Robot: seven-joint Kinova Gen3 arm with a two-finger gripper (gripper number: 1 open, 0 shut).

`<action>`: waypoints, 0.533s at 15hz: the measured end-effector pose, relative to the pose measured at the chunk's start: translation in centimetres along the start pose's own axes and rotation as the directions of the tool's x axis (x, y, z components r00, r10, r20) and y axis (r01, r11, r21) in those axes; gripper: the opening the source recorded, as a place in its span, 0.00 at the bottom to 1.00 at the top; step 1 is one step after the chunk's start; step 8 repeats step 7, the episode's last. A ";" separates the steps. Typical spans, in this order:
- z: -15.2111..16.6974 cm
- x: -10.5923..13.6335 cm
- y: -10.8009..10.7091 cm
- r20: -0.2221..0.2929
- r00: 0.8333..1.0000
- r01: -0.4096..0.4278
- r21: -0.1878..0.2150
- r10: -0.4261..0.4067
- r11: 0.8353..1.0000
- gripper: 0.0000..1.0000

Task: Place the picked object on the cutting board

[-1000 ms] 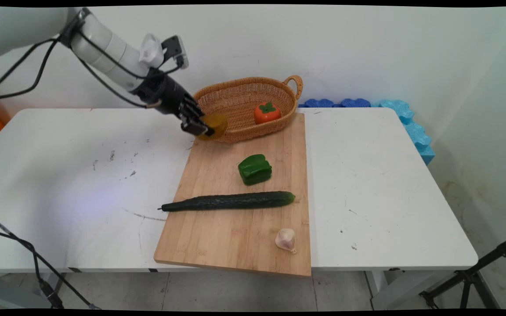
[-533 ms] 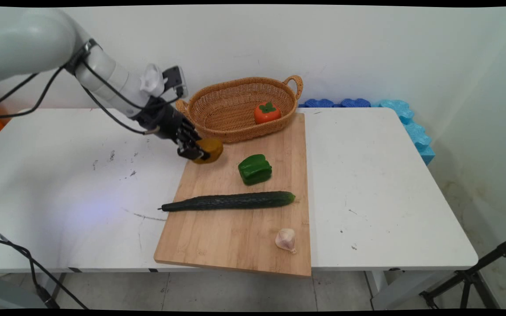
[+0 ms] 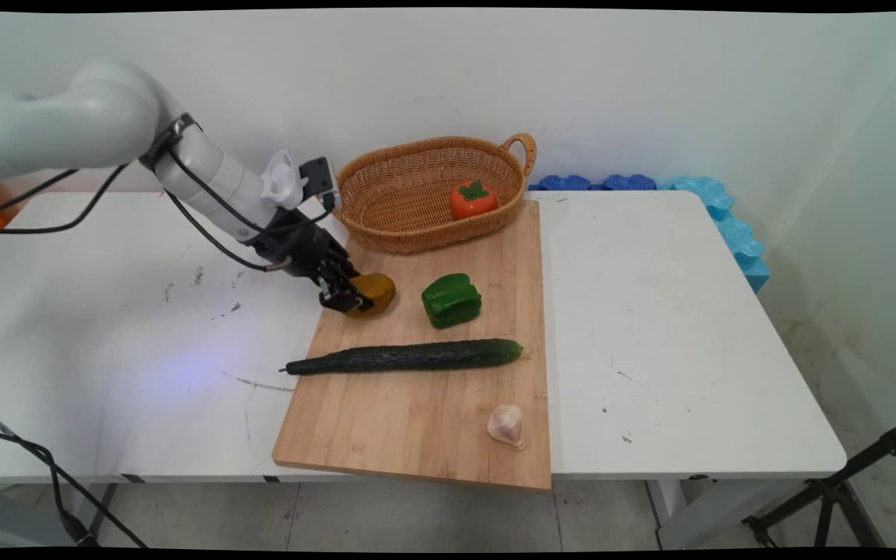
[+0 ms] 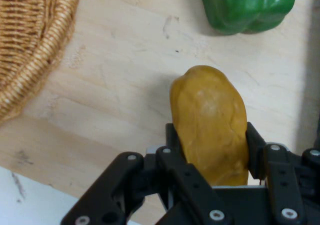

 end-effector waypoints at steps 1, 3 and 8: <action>0.4 -0.1 0.1 0.003 1.000 0.000 -0.001 0.000 1.000 0.00; 1.0 -0.3 0.2 0.009 1.000 0.000 -0.003 0.000 1.000 1.00; 1.7 -0.5 0.3 0.011 1.000 -0.002 -0.002 0.002 1.000 1.00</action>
